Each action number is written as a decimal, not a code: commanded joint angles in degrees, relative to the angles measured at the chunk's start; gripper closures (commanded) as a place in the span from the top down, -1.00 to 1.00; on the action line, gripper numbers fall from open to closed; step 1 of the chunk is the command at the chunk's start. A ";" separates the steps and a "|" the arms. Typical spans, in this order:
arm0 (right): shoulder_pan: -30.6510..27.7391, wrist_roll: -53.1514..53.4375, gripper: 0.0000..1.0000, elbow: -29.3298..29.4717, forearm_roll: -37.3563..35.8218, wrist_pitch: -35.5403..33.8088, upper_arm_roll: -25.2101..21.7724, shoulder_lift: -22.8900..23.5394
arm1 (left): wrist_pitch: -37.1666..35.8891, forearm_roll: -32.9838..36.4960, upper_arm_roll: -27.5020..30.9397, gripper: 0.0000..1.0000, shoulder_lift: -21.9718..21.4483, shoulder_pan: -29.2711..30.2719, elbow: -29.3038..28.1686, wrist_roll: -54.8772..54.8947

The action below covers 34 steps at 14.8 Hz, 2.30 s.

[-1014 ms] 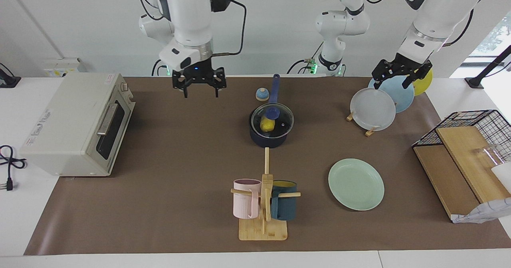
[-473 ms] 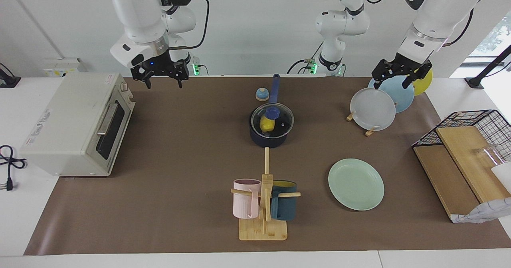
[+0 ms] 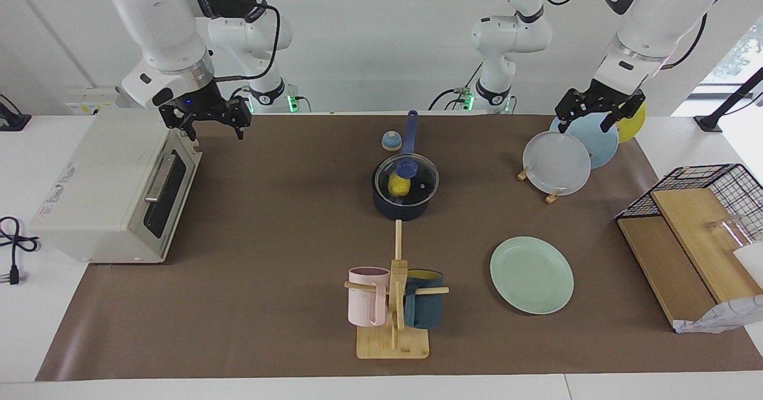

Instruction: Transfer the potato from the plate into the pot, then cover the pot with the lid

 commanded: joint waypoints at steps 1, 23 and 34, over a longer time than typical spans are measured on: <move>-0.64 1.04 1.00 -1.18 0.74 0.37 -0.32 -0.94 | -0.05 0.75 0.13 1.00 -0.74 -0.03 -0.64 -0.54; 7.45 -2.56 1.00 -9.00 0.56 6.08 -12.37 -6.39 | -0.05 0.75 0.13 1.00 -0.74 -0.03 -0.64 -0.54; 4.20 -2.83 1.00 -8.82 0.74 5.47 -11.57 -5.95 | -0.05 0.75 0.13 1.00 -0.74 -0.03 -0.64 -0.54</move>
